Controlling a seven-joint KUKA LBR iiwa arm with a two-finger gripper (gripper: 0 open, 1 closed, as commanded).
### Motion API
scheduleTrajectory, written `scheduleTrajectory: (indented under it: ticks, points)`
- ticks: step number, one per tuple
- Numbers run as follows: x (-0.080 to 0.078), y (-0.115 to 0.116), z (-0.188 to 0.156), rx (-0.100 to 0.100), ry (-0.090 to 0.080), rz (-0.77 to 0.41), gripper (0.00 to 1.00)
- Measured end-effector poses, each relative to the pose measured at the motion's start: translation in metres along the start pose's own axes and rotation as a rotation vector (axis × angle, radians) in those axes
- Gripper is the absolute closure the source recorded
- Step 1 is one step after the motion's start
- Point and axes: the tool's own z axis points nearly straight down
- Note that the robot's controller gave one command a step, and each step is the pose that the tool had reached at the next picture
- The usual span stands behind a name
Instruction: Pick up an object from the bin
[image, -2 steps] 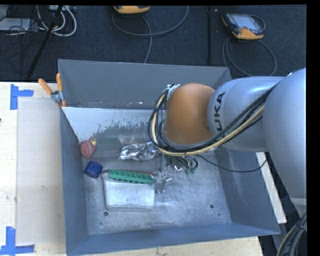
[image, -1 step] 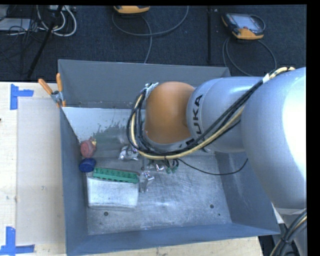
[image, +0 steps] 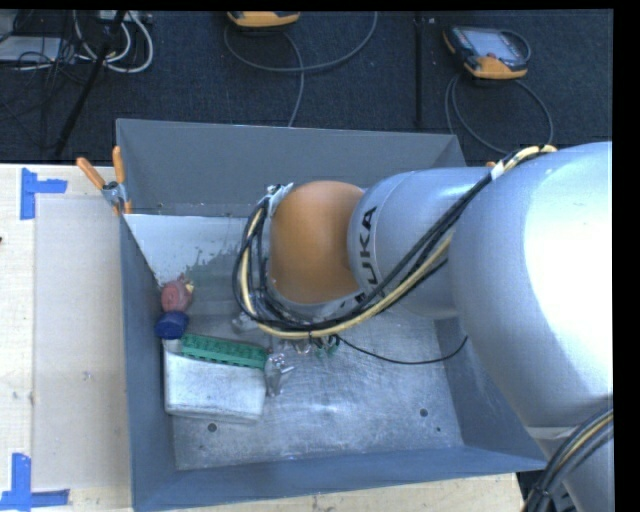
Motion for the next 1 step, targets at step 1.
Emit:
scheduleTrajectory:
  ticks: [1]
  points:
    - [-0.0003,-0.0017,-0.0013,-0.005,0.001,0.001,0.0]
